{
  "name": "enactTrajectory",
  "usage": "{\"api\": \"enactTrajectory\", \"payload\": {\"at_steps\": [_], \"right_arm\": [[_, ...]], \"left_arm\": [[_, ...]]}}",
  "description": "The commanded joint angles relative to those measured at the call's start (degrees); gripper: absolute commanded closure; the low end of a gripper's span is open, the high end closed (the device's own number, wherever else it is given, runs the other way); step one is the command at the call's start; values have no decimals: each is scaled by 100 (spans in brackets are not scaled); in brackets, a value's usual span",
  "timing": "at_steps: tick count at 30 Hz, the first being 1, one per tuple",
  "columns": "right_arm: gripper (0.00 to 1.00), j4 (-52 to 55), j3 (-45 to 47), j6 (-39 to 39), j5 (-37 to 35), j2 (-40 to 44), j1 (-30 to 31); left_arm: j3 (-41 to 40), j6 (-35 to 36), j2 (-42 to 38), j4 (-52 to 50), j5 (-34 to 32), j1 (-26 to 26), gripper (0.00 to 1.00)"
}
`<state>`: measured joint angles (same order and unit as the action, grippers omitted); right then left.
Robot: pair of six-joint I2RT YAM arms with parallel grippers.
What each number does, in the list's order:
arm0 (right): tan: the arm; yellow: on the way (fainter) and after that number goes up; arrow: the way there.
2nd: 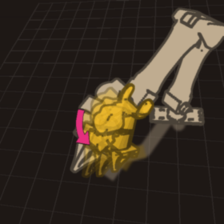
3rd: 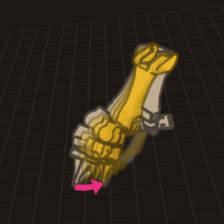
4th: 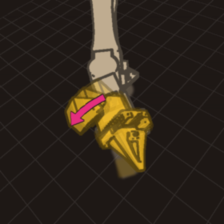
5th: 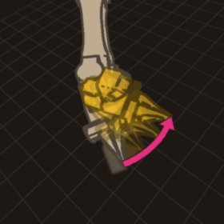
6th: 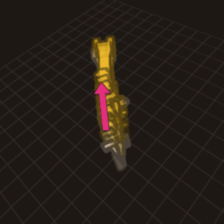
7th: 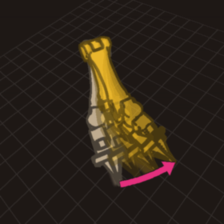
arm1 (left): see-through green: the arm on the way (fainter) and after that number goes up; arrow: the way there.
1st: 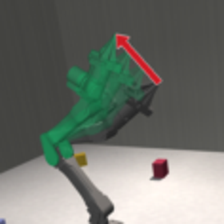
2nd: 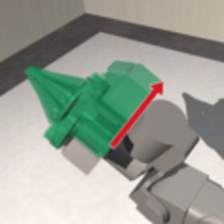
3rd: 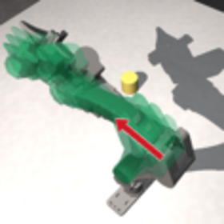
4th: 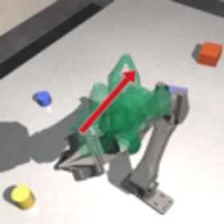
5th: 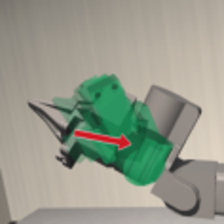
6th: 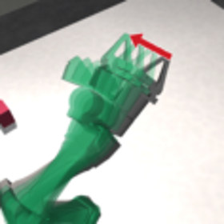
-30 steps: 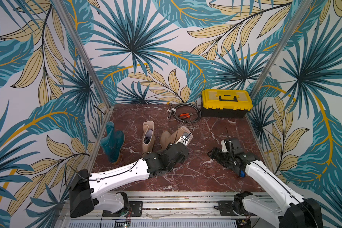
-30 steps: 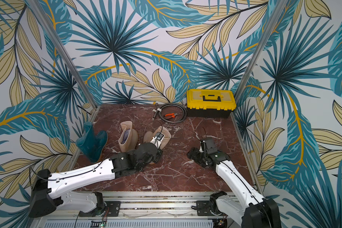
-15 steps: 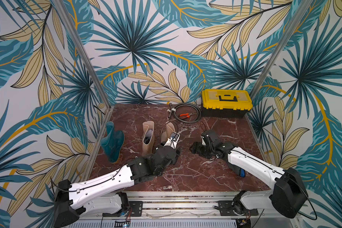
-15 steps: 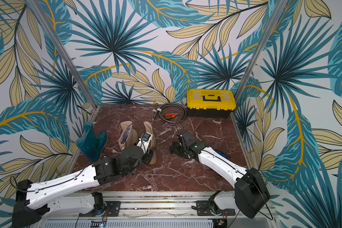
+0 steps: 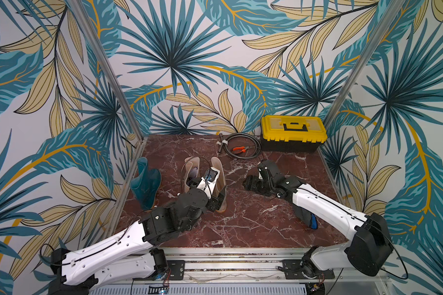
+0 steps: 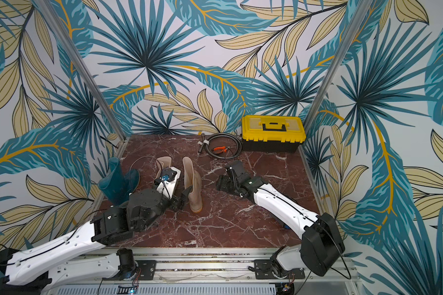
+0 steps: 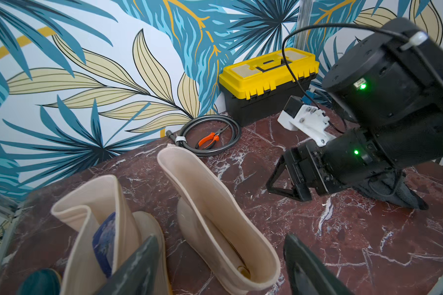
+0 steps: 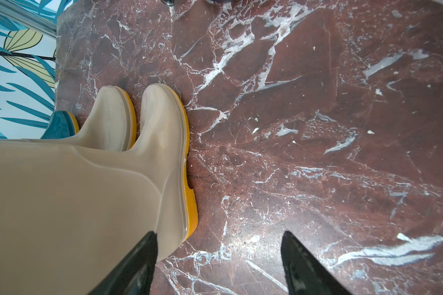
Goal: Wipe the rubber boots with a cloth
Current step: Reset both arms
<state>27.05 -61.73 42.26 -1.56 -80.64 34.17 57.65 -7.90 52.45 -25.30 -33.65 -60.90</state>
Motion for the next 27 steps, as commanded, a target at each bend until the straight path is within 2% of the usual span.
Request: {"api": "enactTrajectory", "payload": {"at_steps": [1, 4, 8, 11, 13, 16, 17, 22, 27], "right_arm": [[22, 358, -108, -274, -294, -3, 20], [20, 537, -60, -507, -688, 157, 3], [14, 759, 34, -1011, -1309, 506, -134], [6, 869, 153, -1406, -1844, 810, -313], [1, 897, 258, -1618, -2189, 1001, -476], [1, 887, 457, -1872, -2444, 1292, -870], [1, 837, 540, -1979, -2458, 1394, -1030], [1, 413, 1057, -2313, -2968, 1870, -1483], [0, -494, 1850, -2772, -3545, 2346, -1527]], "left_arm": [[427, 149, -107, -359, 232, 351, 17], [733, 93, 9, -606, 637, 879, 10], [1097, -288, 333, -817, 1539, 2065, 4], [1351, -513, 563, -830, 2389, 3018, 2], [1557, -604, 680, -821, 2701, 3510, 2], [1827, -552, 803, -802, 2985, 4088, 2], [1863, -546, 868, -806, 3310, 4322, 1], [1542, -846, 1093, -664, 4091, 5311, 1], [709, -769, 1070, -40, 4459, 5749, 0]]}}
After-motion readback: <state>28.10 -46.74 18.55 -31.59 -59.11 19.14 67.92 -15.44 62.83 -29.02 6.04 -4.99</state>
